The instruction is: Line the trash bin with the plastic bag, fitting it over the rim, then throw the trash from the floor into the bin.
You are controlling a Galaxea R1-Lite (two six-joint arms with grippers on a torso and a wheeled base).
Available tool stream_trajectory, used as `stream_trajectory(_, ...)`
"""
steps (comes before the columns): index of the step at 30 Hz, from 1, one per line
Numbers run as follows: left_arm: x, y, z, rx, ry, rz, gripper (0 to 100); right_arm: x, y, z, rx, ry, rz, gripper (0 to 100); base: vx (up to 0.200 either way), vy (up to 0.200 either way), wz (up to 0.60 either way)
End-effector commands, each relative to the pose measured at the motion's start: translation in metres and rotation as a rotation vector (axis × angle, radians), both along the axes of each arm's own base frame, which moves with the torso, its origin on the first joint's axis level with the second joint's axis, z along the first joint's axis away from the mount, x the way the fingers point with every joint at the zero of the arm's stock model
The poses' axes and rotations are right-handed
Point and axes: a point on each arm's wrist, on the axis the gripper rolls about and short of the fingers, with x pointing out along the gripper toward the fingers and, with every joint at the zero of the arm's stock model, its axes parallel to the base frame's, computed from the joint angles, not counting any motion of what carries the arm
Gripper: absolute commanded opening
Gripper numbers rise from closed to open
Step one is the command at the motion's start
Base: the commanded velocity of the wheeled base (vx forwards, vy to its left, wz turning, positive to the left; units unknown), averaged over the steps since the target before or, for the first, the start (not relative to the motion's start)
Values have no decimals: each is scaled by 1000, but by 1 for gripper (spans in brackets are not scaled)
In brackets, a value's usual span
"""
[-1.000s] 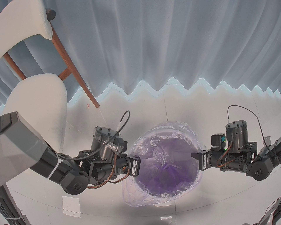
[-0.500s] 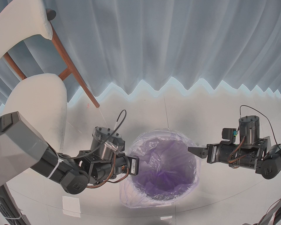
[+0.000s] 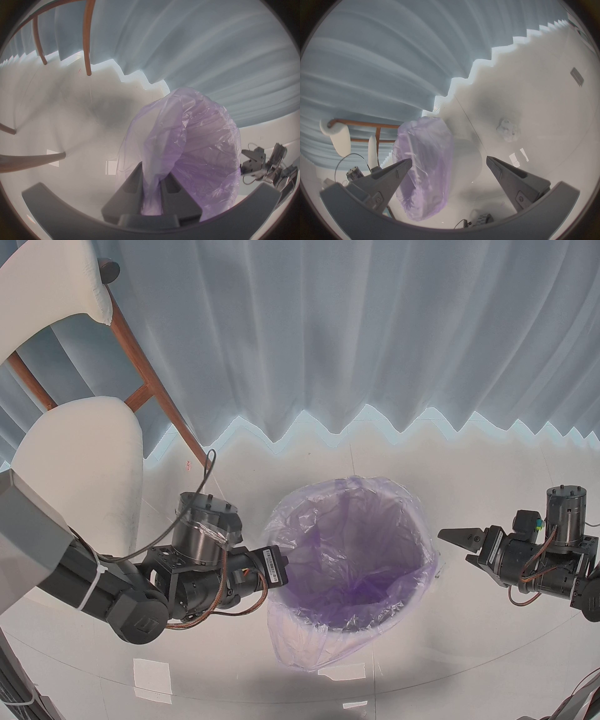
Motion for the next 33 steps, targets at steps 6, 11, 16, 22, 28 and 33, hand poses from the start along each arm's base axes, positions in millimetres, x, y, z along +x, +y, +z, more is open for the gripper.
stream_trajectory(6,4,13,15,-49,-29,46,0,-5,-3,-7,32,61,-34,100,0,0,0)
stream_trajectory(11,3,13,17,-53,-34,46,0,-3,-1,-12,23,78,-25,100,0,0,0)
stream_trajectory(16,2,14,17,-52,-32,46,0,-2,9,-18,9,100,16,100,0,0,0)
stream_trajectory(22,1,15,21,-54,-48,44,0,6,21,-24,6,104,50,100,0,0,0)
stream_trajectory(28,-1,16,25,-63,-53,44,0,18,27,-29,13,84,54,100,0,0,0)
stream_trajectory(33,-2,17,26,-67,-55,44,0,26,31,-32,13,84,54,100,0,0,0)
